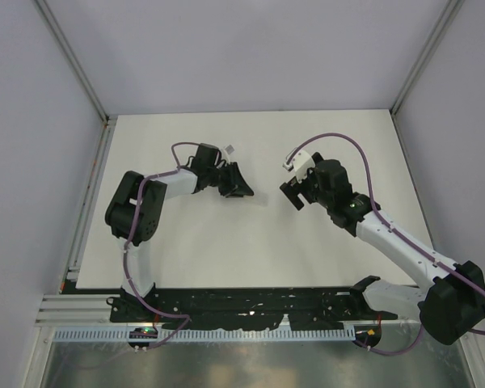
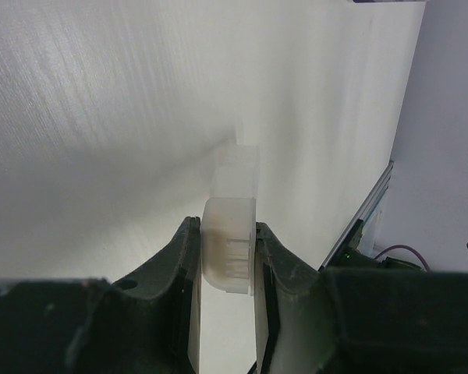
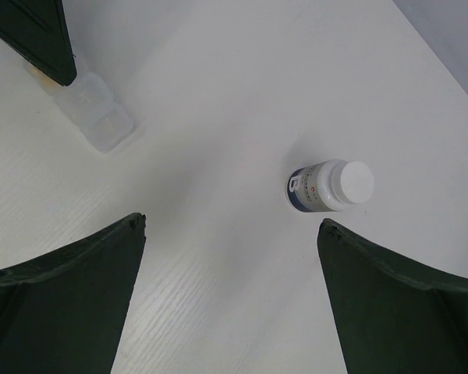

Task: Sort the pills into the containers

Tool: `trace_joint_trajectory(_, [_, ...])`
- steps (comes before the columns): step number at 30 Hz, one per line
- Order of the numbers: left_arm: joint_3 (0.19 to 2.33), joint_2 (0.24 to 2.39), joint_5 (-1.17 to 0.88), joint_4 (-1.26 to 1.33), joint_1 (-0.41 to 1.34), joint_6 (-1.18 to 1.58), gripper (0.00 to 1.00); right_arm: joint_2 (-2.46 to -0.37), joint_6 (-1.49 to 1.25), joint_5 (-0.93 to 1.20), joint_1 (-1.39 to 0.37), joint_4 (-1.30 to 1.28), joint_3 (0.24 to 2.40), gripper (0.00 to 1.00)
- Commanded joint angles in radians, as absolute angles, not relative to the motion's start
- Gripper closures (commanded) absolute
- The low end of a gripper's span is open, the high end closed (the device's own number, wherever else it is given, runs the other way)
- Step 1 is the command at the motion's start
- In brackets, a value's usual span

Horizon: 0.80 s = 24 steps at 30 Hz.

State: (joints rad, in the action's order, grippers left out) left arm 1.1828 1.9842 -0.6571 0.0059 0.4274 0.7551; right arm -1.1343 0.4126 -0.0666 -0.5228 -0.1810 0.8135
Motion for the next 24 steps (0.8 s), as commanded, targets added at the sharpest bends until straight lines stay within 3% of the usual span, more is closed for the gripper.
trace_joint_trajectory(1, [1.219,2.0,-0.63,0.003,0.433,0.747,0.71,-1.135,0.417,-0.064,-0.528,-0.156,0.81,0.05])
trace_joint_trajectory(10, [1.223,2.0,-0.627,-0.026,0.433,0.73,0.56,-1.146,0.419,-0.055,-0.526,-0.164,0.815,0.05])
trace_joint_trajectory(24, [1.236,2.003,-0.589,-0.074,0.433,0.681,0.52,-1.158,0.419,-0.041,-0.528,-0.176,0.819,0.05])
